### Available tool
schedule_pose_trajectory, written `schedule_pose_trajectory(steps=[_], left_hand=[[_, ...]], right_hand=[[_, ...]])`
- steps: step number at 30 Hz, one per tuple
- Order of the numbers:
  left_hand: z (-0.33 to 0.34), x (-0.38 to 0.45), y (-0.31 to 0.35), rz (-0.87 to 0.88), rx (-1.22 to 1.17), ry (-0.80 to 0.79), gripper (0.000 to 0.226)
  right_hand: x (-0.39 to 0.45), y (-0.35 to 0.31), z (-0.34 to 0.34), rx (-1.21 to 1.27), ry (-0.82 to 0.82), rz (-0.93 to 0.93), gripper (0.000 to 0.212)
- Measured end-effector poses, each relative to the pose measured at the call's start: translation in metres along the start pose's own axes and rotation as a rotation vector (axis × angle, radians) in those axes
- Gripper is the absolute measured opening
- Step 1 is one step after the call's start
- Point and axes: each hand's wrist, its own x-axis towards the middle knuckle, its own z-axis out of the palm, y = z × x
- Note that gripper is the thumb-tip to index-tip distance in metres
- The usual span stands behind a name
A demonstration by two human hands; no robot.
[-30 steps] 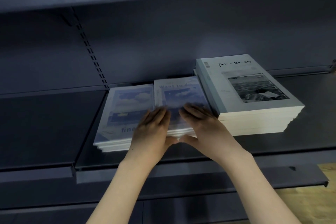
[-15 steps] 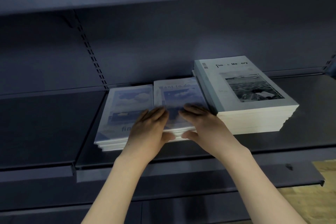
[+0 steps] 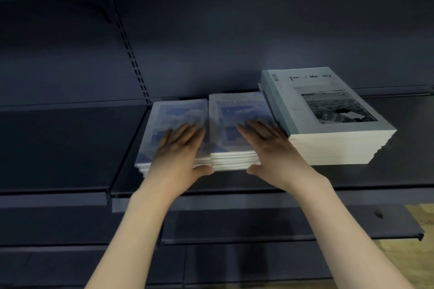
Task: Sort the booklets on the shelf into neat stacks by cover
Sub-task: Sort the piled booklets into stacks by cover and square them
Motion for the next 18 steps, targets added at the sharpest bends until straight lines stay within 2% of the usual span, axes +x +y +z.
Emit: schedule_pose_trajectory(steps=[6, 9, 13, 18], left_hand=[[-0.007, -0.031, -0.044, -0.199, -0.031, -0.009, 0.088], [-0.009, -0.039, -0.058, -0.283, -0.069, -0.082, 0.083], [-0.019, -0.046, -0.075, -0.351, -0.224, -0.144, 0.061], [-0.02, -0.047, -0.091, -0.375, -0.229, -0.131, 0.045]], right_hand=[[0.008, -0.03, 0.001, -0.02, -0.031, -0.039, 0.095], [0.016, -0.05, 0.002, -0.014, -0.032, -0.112, 0.089], [0.028, -0.076, 0.005, -0.031, -0.043, -0.184, 0.078], [0.041, -0.094, 0.011, -0.061, -0.065, -0.179, 0.075]])
